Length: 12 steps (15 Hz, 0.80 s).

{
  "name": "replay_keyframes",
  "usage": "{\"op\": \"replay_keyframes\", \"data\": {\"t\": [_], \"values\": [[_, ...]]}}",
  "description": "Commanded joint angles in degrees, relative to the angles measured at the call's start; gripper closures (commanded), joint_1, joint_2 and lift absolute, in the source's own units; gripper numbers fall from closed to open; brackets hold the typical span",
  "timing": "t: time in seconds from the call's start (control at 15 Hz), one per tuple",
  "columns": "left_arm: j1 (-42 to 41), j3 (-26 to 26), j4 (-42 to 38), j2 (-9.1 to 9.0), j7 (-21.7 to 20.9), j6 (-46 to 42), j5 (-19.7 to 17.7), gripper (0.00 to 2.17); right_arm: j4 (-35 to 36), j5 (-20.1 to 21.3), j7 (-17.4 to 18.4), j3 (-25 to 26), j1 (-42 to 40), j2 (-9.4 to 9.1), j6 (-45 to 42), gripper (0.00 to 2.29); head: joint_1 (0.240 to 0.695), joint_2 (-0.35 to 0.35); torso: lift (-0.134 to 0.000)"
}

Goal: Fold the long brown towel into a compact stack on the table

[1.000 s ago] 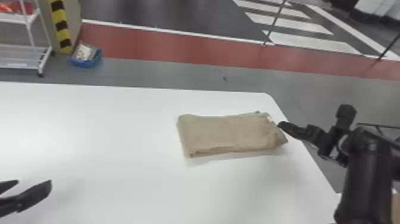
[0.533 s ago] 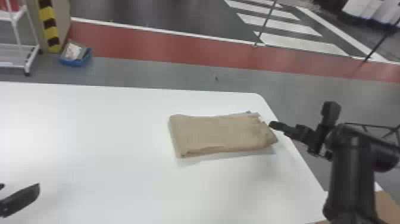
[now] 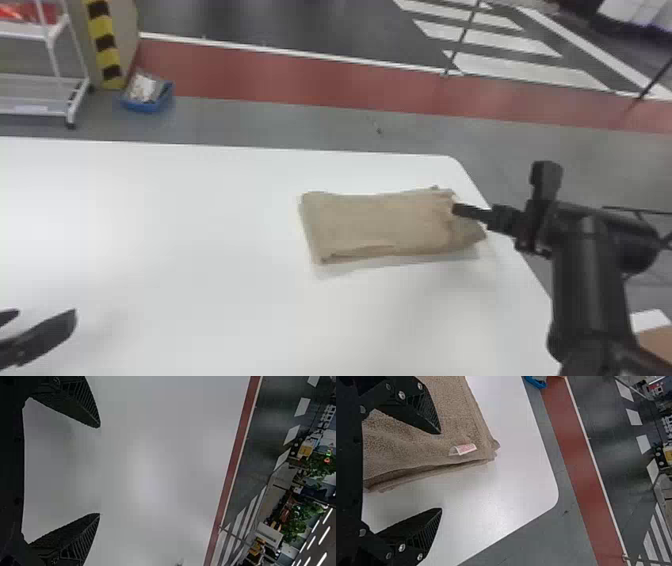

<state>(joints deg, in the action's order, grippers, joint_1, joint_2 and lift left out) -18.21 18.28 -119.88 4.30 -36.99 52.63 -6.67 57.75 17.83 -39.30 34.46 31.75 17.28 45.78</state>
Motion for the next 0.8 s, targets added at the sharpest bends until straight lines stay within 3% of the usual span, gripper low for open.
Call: {"op": "replay_keyframes", "data": {"t": [0.0, 0.2, 0.27, 0.33, 0.47, 0.6, 0.73], "values": [[-0.1, 0.1, 0.2, 0.0, 0.1, -0.1, 0.0, 0.09, -0.7, 0.0, -0.1, -0.3, 0.2, -0.67, -0.6, 0.53, 0.695, -0.294, -0.124], [-0.2, 0.8, 0.2, 0.09, -0.1, -0.1, -0.3, 0.09, -0.7, 0.4, -0.3, -0.5, 0.2, -1.19, -0.5, 0.59, 0.695, -0.279, -0.124], [-0.2, 0.9, 0.3, 0.09, -0.1, -0.6, -0.3, 0.09, -0.7, 0.3, -0.7, -0.5, 0.2, -1.28, -0.5, 0.79, 0.695, -0.276, -0.124], [-0.2, 0.9, 0.3, 0.09, -0.1, -0.6, -0.3, 0.09, -0.7, 0.4, -0.9, -0.5, 0.2, -1.37, -0.5, 1.17, 0.695, -0.269, -0.124], [-0.6, 1.2, 0.4, 0.09, -0.2, -1.3, -0.4, 0.09, -0.7, 0.3, -1.0, -0.5, 0.1, -1.46, -0.3, 1.48, 0.695, -0.261, -0.124], [-0.6, 1.4, 0.4, 0.18, -0.3, -1.3, -0.4, 0.09, 0.1, -1.7, -2.3, 0.5, -0.8, -1.55, 0.4, 1.51, 0.695, -0.257, -0.124], [-0.6, 1.6, 0.3, 0.18, -0.3, -1.3, -0.4, 0.09, 6.0, -6.0, -3.4, 2.4, -3.3, -1.63, 5.5, 1.51, 0.695, -0.25, -0.124]]}}
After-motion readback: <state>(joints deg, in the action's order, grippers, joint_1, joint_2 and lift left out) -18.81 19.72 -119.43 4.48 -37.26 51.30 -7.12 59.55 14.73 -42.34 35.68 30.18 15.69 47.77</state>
